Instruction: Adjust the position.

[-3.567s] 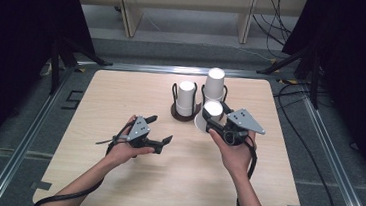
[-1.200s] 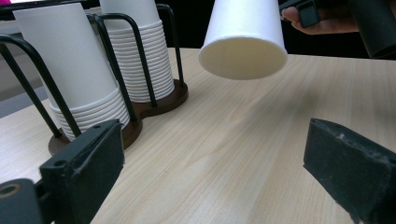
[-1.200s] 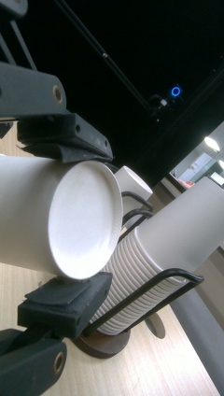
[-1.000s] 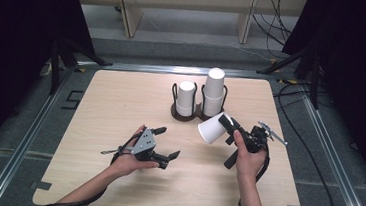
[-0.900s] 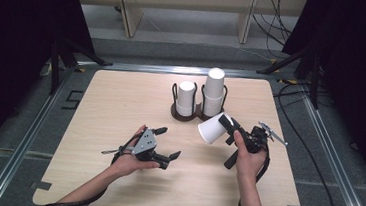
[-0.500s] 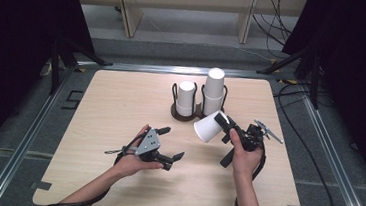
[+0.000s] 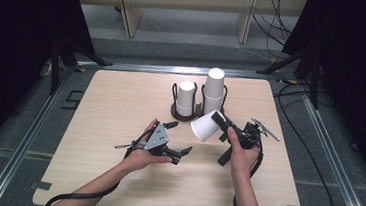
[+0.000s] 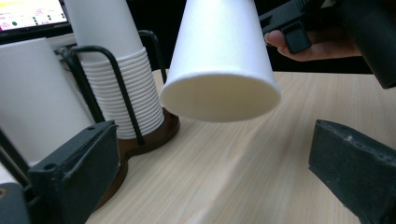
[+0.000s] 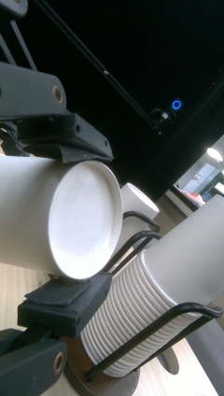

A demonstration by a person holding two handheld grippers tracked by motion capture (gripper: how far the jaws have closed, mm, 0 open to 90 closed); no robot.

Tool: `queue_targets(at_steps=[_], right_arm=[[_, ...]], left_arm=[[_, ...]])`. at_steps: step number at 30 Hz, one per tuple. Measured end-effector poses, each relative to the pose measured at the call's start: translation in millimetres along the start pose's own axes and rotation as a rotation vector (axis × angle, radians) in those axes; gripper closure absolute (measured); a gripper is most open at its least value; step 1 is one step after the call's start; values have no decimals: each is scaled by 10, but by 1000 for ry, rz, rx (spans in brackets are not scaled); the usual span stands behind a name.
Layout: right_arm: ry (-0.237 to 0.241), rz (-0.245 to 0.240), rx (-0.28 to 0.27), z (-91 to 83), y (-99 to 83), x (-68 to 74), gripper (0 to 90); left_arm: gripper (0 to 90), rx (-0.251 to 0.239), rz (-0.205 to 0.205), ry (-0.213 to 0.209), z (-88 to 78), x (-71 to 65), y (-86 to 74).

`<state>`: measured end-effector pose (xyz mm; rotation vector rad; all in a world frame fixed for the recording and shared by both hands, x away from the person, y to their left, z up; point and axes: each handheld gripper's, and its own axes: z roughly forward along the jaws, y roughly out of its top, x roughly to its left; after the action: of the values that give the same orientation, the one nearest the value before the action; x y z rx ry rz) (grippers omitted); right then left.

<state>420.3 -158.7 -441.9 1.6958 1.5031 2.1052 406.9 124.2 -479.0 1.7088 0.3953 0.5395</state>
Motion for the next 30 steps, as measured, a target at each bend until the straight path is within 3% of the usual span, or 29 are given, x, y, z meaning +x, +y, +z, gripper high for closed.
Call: queue_targets(at_steps=[8,16,17,19,20,21,24,25,26,30], right_arm=[[3,44,-2,-24,-28,21,361],[11,41,11,30,-41,61,361],[13,18,6,45,-40,54,361],[21,21,12,52,-44,67,361],[34,47,15,57,-49,85,361],[18,16,12,73,-47,73,361],[19,17,10,79,-51,89,361],[25,64,17,76,-57,118,361],[31,26,14,79,-53,97,361],[38,29,14,94,-68,90,361]], left_arm=[[17,-8,11,-19,164,-38,65],[19,-12,-2,-24,250,-39,81],[22,-10,0,-25,257,-34,86],[25,-11,5,-25,279,-30,92],[26,-7,3,-28,289,-29,94],[25,-11,-5,-27,303,-30,95],[31,-18,-15,-20,315,-20,105],[34,-26,-17,-18,318,-19,109],[36,-30,-17,-18,320,-19,110],[46,-31,-15,-11,330,-14,103]])
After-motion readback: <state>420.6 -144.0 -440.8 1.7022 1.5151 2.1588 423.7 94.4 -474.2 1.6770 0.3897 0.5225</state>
